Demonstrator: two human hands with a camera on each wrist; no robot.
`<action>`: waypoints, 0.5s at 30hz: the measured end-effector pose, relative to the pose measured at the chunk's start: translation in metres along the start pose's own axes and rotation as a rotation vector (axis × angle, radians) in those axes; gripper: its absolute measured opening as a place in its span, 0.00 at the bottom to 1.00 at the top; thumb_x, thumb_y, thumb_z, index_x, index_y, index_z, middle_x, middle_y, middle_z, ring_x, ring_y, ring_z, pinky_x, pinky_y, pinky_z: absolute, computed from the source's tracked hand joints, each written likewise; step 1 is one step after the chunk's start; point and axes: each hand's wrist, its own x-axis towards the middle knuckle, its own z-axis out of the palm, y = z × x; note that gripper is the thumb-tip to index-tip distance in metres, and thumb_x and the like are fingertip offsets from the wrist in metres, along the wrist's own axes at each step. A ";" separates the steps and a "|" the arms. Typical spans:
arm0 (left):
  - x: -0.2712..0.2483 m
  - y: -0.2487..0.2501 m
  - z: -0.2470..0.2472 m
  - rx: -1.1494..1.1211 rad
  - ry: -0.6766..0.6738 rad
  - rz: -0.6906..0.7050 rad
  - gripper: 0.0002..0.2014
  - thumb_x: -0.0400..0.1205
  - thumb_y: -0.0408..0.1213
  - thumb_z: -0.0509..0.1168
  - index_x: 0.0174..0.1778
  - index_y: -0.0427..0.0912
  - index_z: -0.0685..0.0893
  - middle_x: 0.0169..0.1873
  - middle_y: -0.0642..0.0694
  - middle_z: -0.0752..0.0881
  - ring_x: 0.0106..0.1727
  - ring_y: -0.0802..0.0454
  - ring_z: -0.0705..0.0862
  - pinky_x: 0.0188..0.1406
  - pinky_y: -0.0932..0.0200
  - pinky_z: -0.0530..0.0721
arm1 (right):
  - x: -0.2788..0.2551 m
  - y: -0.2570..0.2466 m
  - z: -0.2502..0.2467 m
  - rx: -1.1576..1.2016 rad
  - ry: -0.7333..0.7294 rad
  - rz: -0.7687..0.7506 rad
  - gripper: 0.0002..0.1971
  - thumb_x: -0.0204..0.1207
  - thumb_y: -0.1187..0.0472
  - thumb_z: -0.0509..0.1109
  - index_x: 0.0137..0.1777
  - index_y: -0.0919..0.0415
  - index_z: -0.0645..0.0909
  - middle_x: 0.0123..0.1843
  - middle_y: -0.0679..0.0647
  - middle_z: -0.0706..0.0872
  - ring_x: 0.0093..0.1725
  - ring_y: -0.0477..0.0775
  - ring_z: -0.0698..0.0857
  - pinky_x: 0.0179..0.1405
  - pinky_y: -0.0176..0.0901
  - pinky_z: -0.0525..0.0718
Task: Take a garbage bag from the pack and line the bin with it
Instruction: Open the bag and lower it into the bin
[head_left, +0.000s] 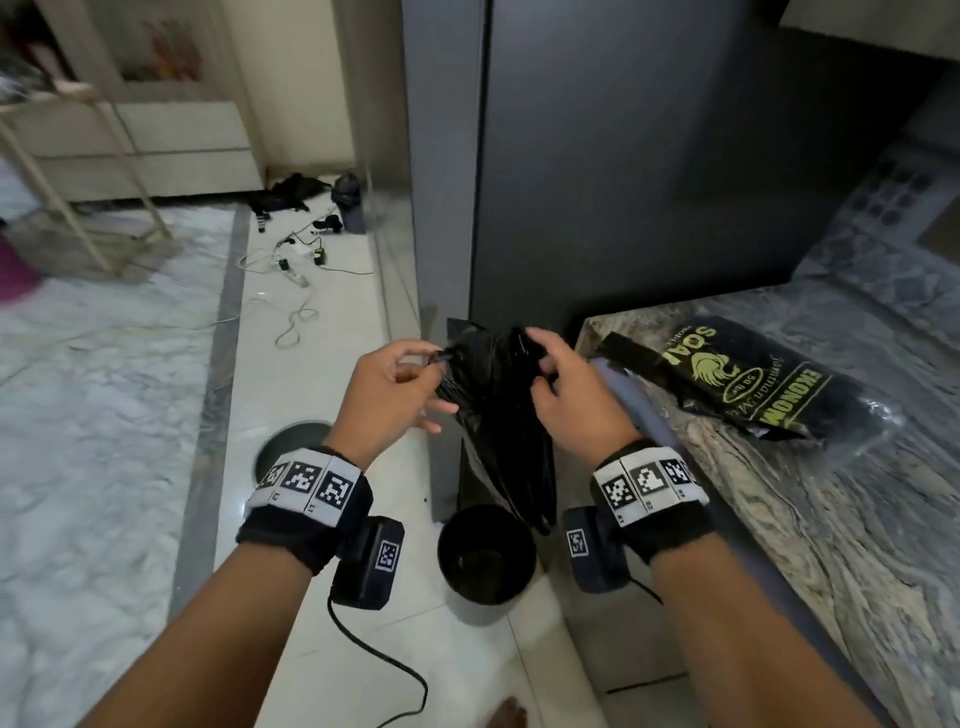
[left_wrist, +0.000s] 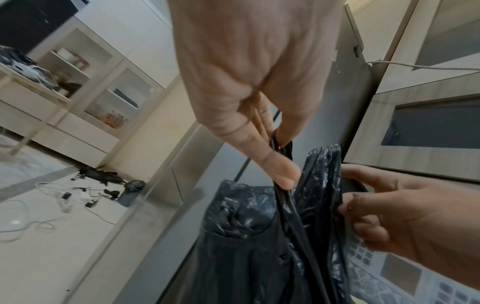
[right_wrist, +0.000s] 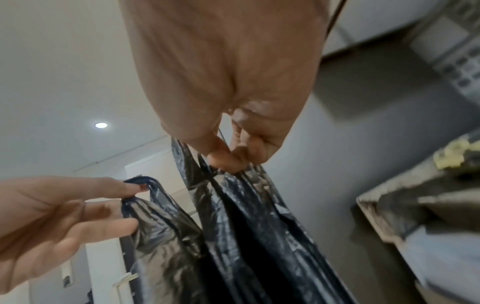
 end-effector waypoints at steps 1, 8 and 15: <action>-0.002 -0.003 -0.002 0.000 0.006 -0.007 0.06 0.80 0.33 0.67 0.52 0.42 0.84 0.31 0.41 0.86 0.35 0.41 0.92 0.21 0.56 0.88 | 0.001 0.003 0.006 0.039 -0.013 0.002 0.27 0.76 0.68 0.59 0.69 0.40 0.70 0.45 0.38 0.81 0.33 0.31 0.75 0.49 0.41 0.79; 0.002 -0.024 0.002 0.058 0.016 -0.045 0.09 0.80 0.32 0.65 0.55 0.39 0.83 0.37 0.36 0.86 0.37 0.42 0.92 0.23 0.57 0.88 | 0.012 0.017 0.037 0.226 -0.176 0.067 0.20 0.77 0.67 0.59 0.67 0.52 0.75 0.40 0.42 0.83 0.41 0.48 0.87 0.50 0.42 0.81; 0.029 -0.038 0.023 0.099 0.049 -0.095 0.06 0.80 0.34 0.66 0.51 0.44 0.85 0.37 0.38 0.90 0.38 0.44 0.92 0.25 0.55 0.89 | 0.038 0.044 0.043 0.277 -0.201 0.022 0.18 0.70 0.42 0.71 0.61 0.41 0.78 0.50 0.41 0.89 0.52 0.40 0.87 0.56 0.40 0.84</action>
